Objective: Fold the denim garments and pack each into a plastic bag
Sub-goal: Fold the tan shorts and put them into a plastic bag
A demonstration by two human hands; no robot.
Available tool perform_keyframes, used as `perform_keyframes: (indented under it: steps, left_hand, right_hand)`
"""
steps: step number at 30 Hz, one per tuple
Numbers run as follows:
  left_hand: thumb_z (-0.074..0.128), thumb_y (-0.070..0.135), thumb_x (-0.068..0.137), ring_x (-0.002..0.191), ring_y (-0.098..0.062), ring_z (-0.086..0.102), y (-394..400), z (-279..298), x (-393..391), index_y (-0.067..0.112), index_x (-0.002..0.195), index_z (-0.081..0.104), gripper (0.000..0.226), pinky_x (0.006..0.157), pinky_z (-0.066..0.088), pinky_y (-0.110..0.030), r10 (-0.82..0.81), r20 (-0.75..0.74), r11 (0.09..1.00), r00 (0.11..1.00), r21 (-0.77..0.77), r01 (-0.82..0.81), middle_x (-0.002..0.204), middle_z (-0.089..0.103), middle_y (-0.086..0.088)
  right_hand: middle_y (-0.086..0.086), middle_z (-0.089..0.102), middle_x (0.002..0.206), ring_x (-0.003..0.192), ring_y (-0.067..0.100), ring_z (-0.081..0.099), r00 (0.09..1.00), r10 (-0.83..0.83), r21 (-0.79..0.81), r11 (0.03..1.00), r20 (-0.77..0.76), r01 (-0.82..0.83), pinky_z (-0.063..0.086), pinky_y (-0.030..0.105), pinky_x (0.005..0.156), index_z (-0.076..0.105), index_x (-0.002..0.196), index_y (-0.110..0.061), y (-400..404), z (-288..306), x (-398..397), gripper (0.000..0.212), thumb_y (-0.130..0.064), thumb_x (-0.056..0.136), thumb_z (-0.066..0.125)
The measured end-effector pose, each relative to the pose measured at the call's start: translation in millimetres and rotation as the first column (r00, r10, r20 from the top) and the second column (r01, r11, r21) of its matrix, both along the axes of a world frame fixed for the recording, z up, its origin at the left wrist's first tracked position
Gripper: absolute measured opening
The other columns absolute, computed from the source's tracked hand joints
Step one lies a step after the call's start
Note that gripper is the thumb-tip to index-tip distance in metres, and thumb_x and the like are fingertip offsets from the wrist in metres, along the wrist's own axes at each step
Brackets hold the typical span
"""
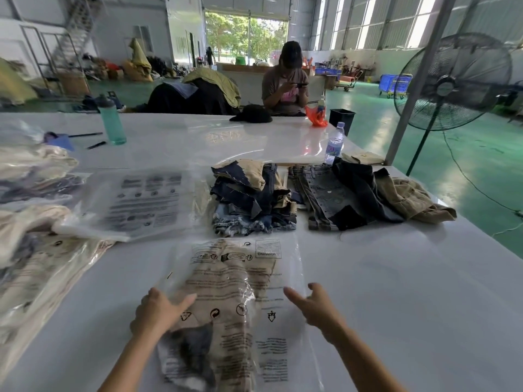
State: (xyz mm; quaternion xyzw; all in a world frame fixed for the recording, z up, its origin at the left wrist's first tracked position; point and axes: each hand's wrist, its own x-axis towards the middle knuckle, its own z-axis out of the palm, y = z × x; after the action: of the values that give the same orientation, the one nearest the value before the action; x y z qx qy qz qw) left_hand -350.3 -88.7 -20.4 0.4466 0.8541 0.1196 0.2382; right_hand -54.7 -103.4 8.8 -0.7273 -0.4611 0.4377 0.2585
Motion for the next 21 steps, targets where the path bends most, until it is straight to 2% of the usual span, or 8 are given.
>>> perform_keyframes:
  steps: [5, 7, 9, 12, 15, 17, 19, 21]
  left_hand:
    - [0.082, 0.037, 0.06, 0.077, -0.019, 0.058, 9.4, 8.8, 7.4, 0.015, 0.075, 0.065, 0.032, 0.068, 0.044, -0.025, -0.093, 0.283, 0.993, 0.955, -0.047, 0.111, 0.094, 0.066, -0.012]
    - [0.073, 0.031, 0.059, 0.08, -0.016, 0.056, 15.4, 10.4, 7.5, 0.016, 0.092, 0.068, 0.036, 0.071, 0.046, -0.025, -0.203, 0.206, 0.974, 0.957, -0.058, 0.219, 0.095, 0.068, -0.007]
    - [0.069, 0.021, 0.075, 0.085, -0.02, 0.061, 21.8, 14.8, 6.7, 0.017, 0.113, 0.063, 0.039, 0.068, 0.045, -0.024, -0.166, 0.054, 0.986, 0.985, 0.03, 0.165, 0.096, 0.068, -0.004]
    - [0.049, 0.017, 0.09, 0.092, -0.028, 0.062, 22.4, 28.3, 19.8, 0.016, 0.104, 0.047, 0.014, 0.067, 0.044, -0.03, -0.282, -0.256, 0.931, 0.924, 0.159, 0.329, 0.105, 0.065, -0.01]
    - [0.049, 0.071, 0.081, 0.085, -0.018, 0.057, 20.2, 42.0, 35.9, 0.014, 0.117, 0.035, 0.068, 0.066, 0.043, -0.028, -0.478, 0.041, 0.877, 0.877, 0.08, 0.474, 0.108, 0.06, -0.006]
    - [0.051, 0.089, 0.054, 0.095, -0.016, 0.057, 10.8, 45.5, 49.8, 0.008, 0.131, 0.025, 0.114, 0.077, 0.046, -0.029, -0.528, 0.208, 0.824, 0.823, -0.111, 0.556, 0.121, 0.055, -0.005]
    - [0.066, 0.08, 0.054, 0.11, -0.025, 0.058, -4.0, 33.7, 65.0, 0.002, 0.138, 0.012, 0.127, 0.091, 0.047, -0.038, -0.578, 0.047, 0.782, 0.814, -0.251, 0.57, 0.13, 0.053, -0.01]
    - [0.069, 0.058, 0.074, 0.113, -0.028, 0.058, -13.9, 19.6, 76.6, 0.001, 0.141, 0.011, 0.105, 0.094, 0.043, -0.044, -0.555, -0.232, 0.83, 0.799, -0.206, 0.518, 0.127, 0.057, -0.011]
  right_hand:
    - [0.005, 0.066, 0.059, 0.045, 0.013, 0.061, 0.936, 0.01, -0.007, 1.0, -0.353, -0.013, 0.044, 0.021, 0.038, 0.062, 0.075, -0.002, 3.1, -16.4, -36.8, 0.029, -0.021, 0.071, 0.084]
    - [0.02, 0.068, 0.073, 0.054, 0.022, 0.064, 0.888, 0.015, -0.021, 0.999, -0.459, -0.028, 0.051, 0.027, 0.046, 0.065, 0.081, 0.004, 0.3, -18.1, -47.6, 0.019, 0.0, 0.071, 0.079]
    - [0.028, 0.064, 0.091, 0.066, 0.032, 0.064, 0.786, -0.06, -0.101, 0.995, -0.615, -0.003, 0.055, 0.035, 0.055, 0.052, 0.101, 0.002, 0.1, -20.7, -55.3, 0.039, 0.018, 0.07, 0.07]
    - [0.022, 0.058, 0.088, 0.058, 0.023, 0.052, 0.747, -0.04, -0.187, 0.976, -0.663, -0.114, 0.039, 0.027, 0.049, 0.037, 0.118, -0.017, -8.1, -18.8, -70.5, 0.058, 0.011, 0.076, 0.065]
    - [0.017, 0.054, 0.083, 0.055, 0.022, 0.049, 0.763, -0.003, -0.147, 0.982, -0.646, -0.12, 0.041, 0.026, 0.051, 0.038, 0.114, -0.023, -7.5, -16.3, -80.2, 0.047, -0.008, 0.077, 0.063]
    - [0.02, 0.062, 0.096, 0.068, 0.03, 0.06, 0.642, -0.031, -0.135, 0.984, -0.766, -0.113, 0.051, 0.035, 0.06, 0.048, 0.104, -0.01, -4.2, -8.0, -84.0, 0.025, -0.013, 0.08, 0.052]
    - [0.015, 0.069, 0.092, 0.068, 0.029, 0.063, 0.529, -0.012, -0.113, 0.981, -0.849, -0.159, 0.051, 0.033, 0.059, 0.059, 0.104, -0.006, -2.5, -4.5, -85.1, 0.032, -0.017, 0.078, 0.046]
    - [0.009, 0.069, 0.096, 0.081, 0.024, 0.064, 0.551, 0.095, -0.029, 0.977, -0.829, -0.212, 0.049, 0.035, 0.071, 0.06, 0.11, -0.017, -2.3, -6.4, -85.1, 0.028, -0.017, 0.087, 0.045]
